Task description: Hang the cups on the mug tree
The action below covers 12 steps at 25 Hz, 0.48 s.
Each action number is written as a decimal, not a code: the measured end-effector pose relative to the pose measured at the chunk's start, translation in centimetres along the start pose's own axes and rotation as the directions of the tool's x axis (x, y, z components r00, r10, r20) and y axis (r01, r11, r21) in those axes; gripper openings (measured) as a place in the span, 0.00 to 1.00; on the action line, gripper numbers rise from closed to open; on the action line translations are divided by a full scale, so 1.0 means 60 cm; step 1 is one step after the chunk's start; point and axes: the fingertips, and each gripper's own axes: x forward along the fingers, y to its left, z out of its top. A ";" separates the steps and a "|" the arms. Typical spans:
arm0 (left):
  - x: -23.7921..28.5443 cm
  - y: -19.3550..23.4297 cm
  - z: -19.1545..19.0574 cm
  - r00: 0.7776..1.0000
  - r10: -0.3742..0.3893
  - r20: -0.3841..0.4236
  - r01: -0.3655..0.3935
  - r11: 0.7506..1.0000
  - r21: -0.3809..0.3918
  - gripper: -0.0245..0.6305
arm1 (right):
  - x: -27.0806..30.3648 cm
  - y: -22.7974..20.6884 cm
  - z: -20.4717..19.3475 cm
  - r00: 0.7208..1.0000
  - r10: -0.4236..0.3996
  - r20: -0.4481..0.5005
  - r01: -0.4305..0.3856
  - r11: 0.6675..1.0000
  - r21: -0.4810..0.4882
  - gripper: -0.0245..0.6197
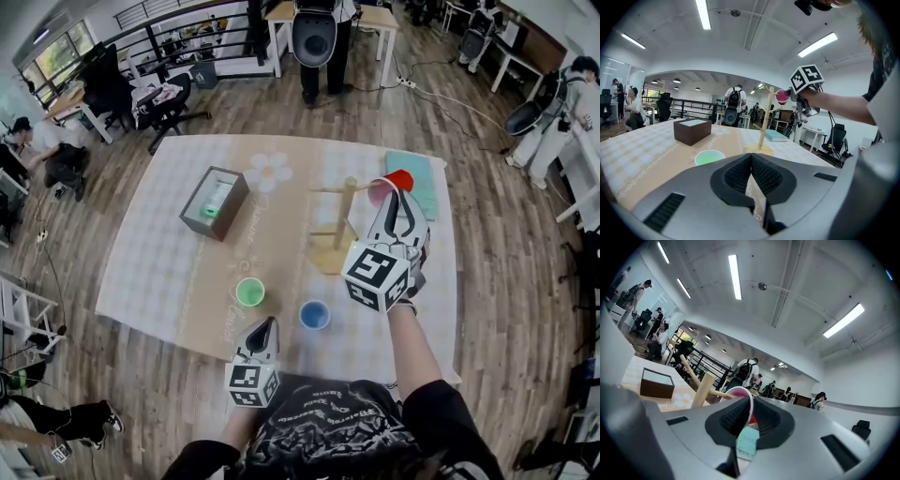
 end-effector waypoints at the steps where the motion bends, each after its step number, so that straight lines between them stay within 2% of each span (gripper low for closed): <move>1: 0.000 0.000 0.000 1.000 0.000 0.000 0.000 1.000 0.000 0.07 | -0.002 0.002 0.001 1.000 -0.002 0.001 0.002 1.000 0.000 0.10; 12: 0.000 0.001 -0.006 1.000 0.000 0.001 0.000 1.000 0.010 0.07 | -0.014 0.030 0.001 1.000 -0.008 0.024 0.008 1.000 -0.026 0.10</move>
